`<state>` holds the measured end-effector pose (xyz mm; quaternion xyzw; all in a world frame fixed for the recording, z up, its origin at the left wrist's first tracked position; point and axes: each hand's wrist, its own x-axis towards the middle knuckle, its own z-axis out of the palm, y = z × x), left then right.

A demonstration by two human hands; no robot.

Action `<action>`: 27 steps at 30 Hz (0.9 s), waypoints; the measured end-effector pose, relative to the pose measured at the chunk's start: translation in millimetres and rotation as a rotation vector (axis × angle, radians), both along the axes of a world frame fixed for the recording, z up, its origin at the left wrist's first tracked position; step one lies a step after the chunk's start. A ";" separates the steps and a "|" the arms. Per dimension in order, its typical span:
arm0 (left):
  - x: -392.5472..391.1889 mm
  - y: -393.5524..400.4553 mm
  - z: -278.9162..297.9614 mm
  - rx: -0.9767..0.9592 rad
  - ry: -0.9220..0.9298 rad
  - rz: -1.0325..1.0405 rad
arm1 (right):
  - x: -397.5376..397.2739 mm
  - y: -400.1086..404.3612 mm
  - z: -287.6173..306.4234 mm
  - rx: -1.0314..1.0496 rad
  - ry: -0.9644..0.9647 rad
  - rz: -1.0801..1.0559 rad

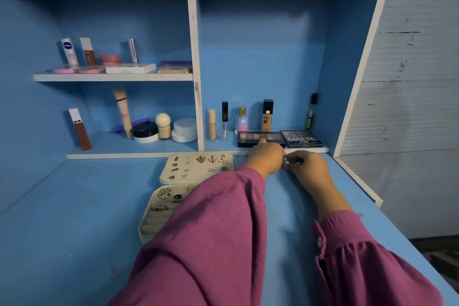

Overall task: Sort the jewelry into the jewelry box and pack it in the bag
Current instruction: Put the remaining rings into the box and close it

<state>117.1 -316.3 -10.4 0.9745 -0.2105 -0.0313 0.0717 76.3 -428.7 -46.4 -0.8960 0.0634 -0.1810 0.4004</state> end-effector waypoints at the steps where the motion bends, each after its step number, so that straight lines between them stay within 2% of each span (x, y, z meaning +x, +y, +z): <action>1: 3.2 -1.2 -2.3 -0.007 -0.012 0.013 | -0.2 -0.6 -0.2 0.007 -0.005 -0.008; 5: 9.8 -0.1 -4.2 -0.061 -0.104 0.022 | -1.0 -3.7 -1.1 0.038 -0.023 -0.041; 13: -9.3 20.3 12.5 -0.060 0.000 -0.003 | -3.5 -0.2 -0.6 0.001 -0.037 -0.040; 21: -65.4 126.8 47.2 -0.476 -0.001 -0.046 | -20.8 38.3 13.5 0.074 -0.172 0.073; 27: -104.8 214.3 27.3 -0.725 0.011 0.069 | -35.2 86.5 27.0 0.182 -0.212 0.258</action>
